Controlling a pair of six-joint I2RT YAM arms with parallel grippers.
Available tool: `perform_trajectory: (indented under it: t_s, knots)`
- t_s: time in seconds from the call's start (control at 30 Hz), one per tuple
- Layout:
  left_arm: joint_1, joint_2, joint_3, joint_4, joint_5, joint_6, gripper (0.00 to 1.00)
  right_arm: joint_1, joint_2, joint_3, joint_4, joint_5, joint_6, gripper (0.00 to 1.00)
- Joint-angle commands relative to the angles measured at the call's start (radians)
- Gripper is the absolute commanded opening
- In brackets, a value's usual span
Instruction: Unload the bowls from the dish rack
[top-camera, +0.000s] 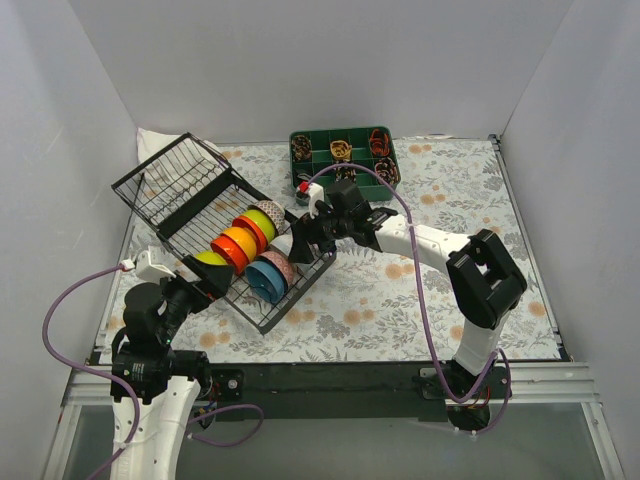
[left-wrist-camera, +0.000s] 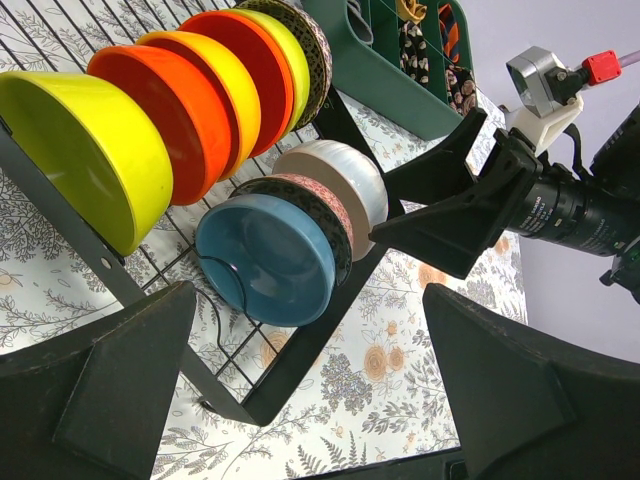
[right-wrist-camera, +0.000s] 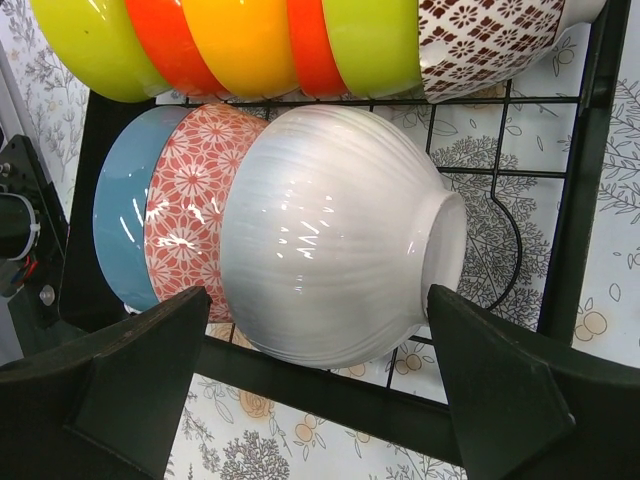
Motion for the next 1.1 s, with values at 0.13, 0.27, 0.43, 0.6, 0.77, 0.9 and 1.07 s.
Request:
perform_trajectory:
  t_s: [0.13,0.27,0.43,0.6,0.77,0.9,1.07]
  knots:
    - [-0.003,0.009,0.006,-0.014,-0.016,-0.002,0.98,0.029,-0.024,0.052,-0.042,0.013,-0.052,0.99]
    - [-0.003,0.011,0.005,-0.014,-0.016,-0.002,0.98,0.052,-0.017,0.063,-0.053,0.06,-0.075,0.99]
    - [-0.003,0.011,0.005,-0.014,-0.018,-0.004,0.98,0.066,-0.003,0.085,-0.062,0.12,-0.103,0.98]
    - [-0.003,0.014,0.006,-0.012,-0.016,-0.004,0.98,0.087,0.014,0.106,-0.083,0.164,-0.13,0.97]
    - [-0.003,0.015,0.005,-0.014,-0.018,-0.004,0.98,0.102,0.011,0.121,-0.105,0.185,-0.15,0.99]
    - [-0.003,0.015,0.005,-0.014,-0.013,-0.002,0.98,0.102,0.008,0.118,-0.103,0.211,-0.155,0.97]
    - [-0.003,0.012,0.005,-0.014,-0.015,-0.002,0.98,0.102,0.018,0.12,-0.108,0.209,-0.154,0.87]
